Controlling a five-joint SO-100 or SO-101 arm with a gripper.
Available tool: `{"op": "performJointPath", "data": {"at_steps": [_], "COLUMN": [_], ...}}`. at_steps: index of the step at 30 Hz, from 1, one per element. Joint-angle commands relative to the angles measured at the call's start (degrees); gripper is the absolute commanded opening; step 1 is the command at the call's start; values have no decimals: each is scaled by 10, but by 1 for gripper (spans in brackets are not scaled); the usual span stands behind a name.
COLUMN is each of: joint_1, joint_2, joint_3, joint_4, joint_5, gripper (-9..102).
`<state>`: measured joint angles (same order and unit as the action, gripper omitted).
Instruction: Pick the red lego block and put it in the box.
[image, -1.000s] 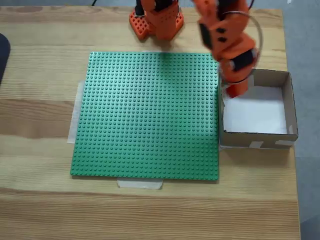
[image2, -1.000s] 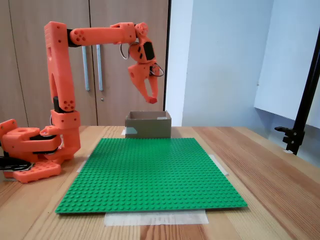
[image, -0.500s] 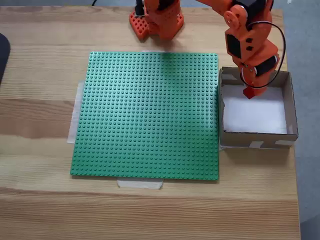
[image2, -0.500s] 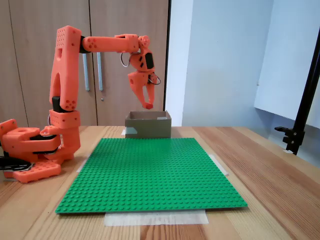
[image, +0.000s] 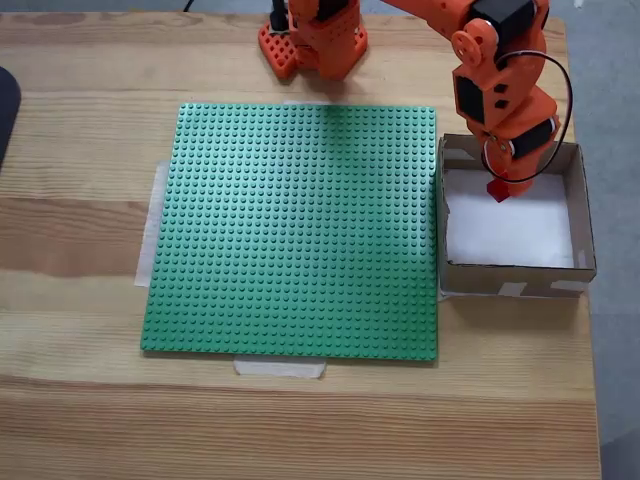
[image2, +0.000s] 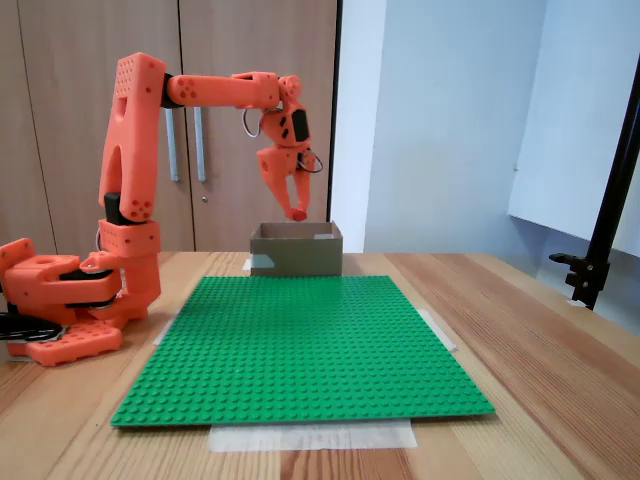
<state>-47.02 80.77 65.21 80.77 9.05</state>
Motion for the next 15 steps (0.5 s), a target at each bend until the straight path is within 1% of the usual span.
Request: {"op": "performJointPath", "data": {"at_steps": [1,6,15], "joint_1": [-4,-4,0], "joint_2": [3,10,40], "joint_3": [-25,-19,-7], "joint_4": [-3,-4,0], "joint_5": [4,4,-6], "gripper": [13,16,17]}}
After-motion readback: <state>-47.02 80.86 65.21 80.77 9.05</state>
